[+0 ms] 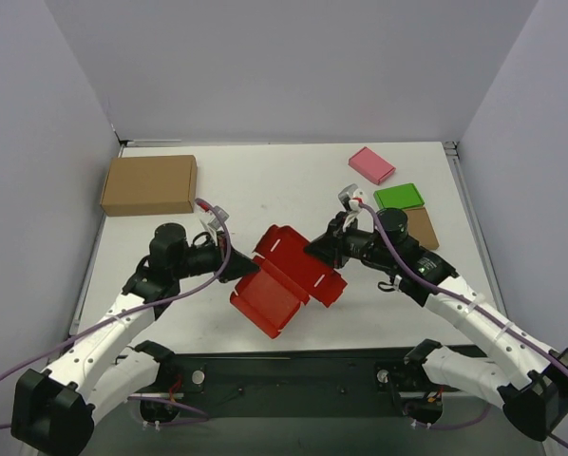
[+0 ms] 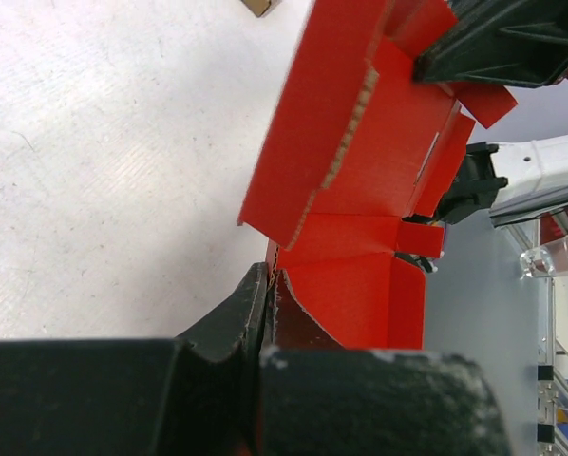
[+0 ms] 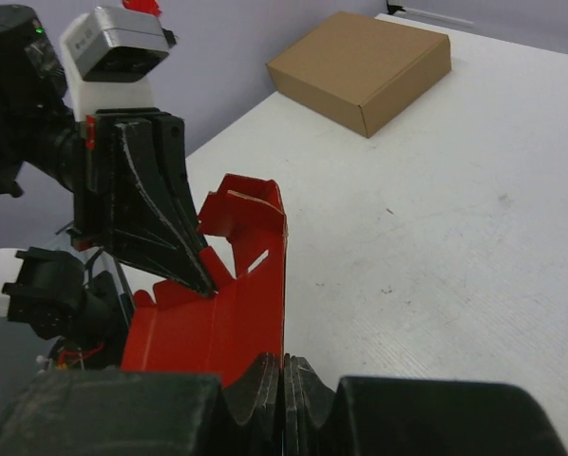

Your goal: Fold the paper box

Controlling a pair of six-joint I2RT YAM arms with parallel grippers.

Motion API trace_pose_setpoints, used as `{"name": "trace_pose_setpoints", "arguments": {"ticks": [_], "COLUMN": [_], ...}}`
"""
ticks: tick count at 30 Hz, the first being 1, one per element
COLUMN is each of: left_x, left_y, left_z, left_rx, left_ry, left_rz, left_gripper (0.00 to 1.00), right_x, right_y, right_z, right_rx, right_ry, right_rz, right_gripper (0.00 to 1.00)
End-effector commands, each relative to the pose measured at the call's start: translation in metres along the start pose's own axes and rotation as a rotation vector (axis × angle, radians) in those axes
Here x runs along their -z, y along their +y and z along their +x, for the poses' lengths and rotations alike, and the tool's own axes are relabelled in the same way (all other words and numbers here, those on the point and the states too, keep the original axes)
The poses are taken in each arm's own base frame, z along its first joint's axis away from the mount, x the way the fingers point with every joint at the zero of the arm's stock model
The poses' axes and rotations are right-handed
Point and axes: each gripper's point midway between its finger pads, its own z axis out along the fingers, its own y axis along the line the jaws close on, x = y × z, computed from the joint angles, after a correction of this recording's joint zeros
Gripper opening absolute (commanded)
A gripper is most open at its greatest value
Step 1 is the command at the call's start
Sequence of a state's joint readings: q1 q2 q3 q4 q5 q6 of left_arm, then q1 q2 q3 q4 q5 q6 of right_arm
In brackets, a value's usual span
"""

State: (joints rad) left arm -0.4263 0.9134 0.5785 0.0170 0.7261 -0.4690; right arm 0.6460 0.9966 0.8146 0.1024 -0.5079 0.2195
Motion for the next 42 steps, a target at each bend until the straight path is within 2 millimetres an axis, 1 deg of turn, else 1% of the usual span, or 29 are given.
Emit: {"name": "trace_pose_setpoints", "arguments": {"ticks": [1, 2, 4, 5, 8, 10, 13, 14, 15, 16, 17, 20, 21, 23, 26, 27, 29, 30, 32, 33, 34, 36, 37, 40, 41, 42], "left_x": [0.005, 0.007, 0.01, 0.012, 0.022, 0.03, 0.036, 0.037, 0.035, 0.034, 0.034, 0.03, 0.029, 0.027, 0.024, 0.02, 0.016, 0.012, 0.009, 0.006, 0.005, 0.001, 0.0, -0.006, -0.008, -0.011], "left_y": [-0.019, -0.017, -0.019, -0.021, -0.031, -0.036, -0.038, -0.04, -0.038, -0.036, -0.036, -0.034, -0.034, -0.03, -0.024, -0.027, -0.027, -0.029, -0.029, -0.028, -0.024, -0.014, -0.013, -0.009, -0.011, -0.008], "left_z": [-0.011, -0.013, -0.018, -0.02, -0.041, -0.058, -0.072, -0.077, -0.08, -0.081, -0.085, -0.081, -0.083, -0.077, -0.069, -0.062, -0.056, -0.047, -0.042, -0.04, -0.038, -0.036, -0.036, -0.033, -0.034, -0.033], "left_rx": [-0.005, 0.002, -0.001, -0.004, -0.053, -0.092, -0.12, -0.134, -0.135, -0.144, -0.154, -0.171, -0.213, -0.225, -0.274, -0.299, -0.322, -0.335, -0.342, -0.351, -0.352, -0.35, -0.353, -0.351, -0.358, -0.357], "left_ry": [-0.047, -0.053, -0.065, -0.064, -0.11, -0.153, -0.189, -0.197, -0.201, -0.199, -0.199, -0.156, -0.151, -0.117, -0.062, -0.025, 0.003, 0.036, 0.055, 0.062, 0.067, 0.08, 0.084, 0.104, 0.105, 0.113], "left_rz": [0.116, 0.119, 0.131, 0.142, 0.156, 0.154, 0.14, 0.142, 0.133, 0.123, 0.121, 0.132, 0.129, 0.101, 0.048, 0.053, 0.041, 0.053, 0.058, 0.051, 0.037, -0.009, -0.014, -0.031, -0.028, -0.033], "left_gripper": [0.0, 0.05, 0.24, 0.45, 0.67, 0.72, 0.75, 0.76, 0.76, 0.76, 0.77, 0.77, 0.77, 0.77, 0.79, 0.79, 0.79, 0.79, 0.79, 0.8, 0.8, 0.8, 0.8, 0.76, 0.74, 0.7], "right_x": [0.01, 0.011, 0.012, 0.013, 0.013, 0.014, 0.016, 0.016, 0.017, 0.016, 0.016, 0.015, 0.014, 0.013, 0.01, 0.01, 0.008, 0.008, 0.007, 0.006, 0.006, 0.006, 0.005, 0.002, 0.002, 0.001], "right_y": [0.03, 0.033, 0.036, 0.037, 0.035, 0.034, 0.034, 0.033, 0.033, 0.029, 0.03, 0.029, 0.03, 0.027, 0.029, 0.029, 0.028, 0.028, 0.028, 0.028, 0.027, 0.027, 0.028, 0.028, 0.027, 0.027], "right_z": [-0.028, -0.028, -0.027, -0.026, -0.023, -0.022, -0.017, -0.013, -0.012, -0.01, -0.007, -0.002, -0.001, 0.001, 0.0, 0.0, 0.0, 0.0, -0.002, -0.003, 0.003, 0.002, 0.002, 0.004, 0.005, 0.006], "right_rx": [0.028, 0.025, 0.027, 0.03, 0.033, 0.048, 0.078, 0.083, 0.096, 0.115, 0.121, 0.141, 0.147, 0.159, 0.176, 0.177, 0.178, 0.18, 0.186, 0.186, 0.177, 0.18, 0.182, 0.189, 0.189, 0.191], "right_ry": [-0.097, -0.093, -0.09, -0.086, -0.065, -0.056, -0.038, -0.021, -0.016, -0.009, 0.006, 0.022, 0.025, 0.031, 0.034, 0.033, 0.038, 0.038, 0.036, 0.037, 0.064, 0.065, 0.068, 0.082, 0.086, 0.09], "right_rz": [-0.149, -0.167, -0.179, -0.186, -0.18, -0.176, -0.162, -0.153, -0.147, -0.127, -0.123, -0.109, -0.108, -0.087, -0.085, -0.084, -0.085, -0.083, -0.082, -0.082, -0.079, -0.081, -0.083, -0.084, -0.082, -0.082], "right_gripper": [0.0, 0.0, 0.0, 0.0, 0.0, 0.0, 0.0, 0.0, 0.0, 0.0, 0.0, 0.0, 0.0, 0.0, 0.0, 0.0, 0.0, 0.0, 0.0, 0.0, 0.0, 0.0, 0.0, 0.0, 0.0, 0.0]}}
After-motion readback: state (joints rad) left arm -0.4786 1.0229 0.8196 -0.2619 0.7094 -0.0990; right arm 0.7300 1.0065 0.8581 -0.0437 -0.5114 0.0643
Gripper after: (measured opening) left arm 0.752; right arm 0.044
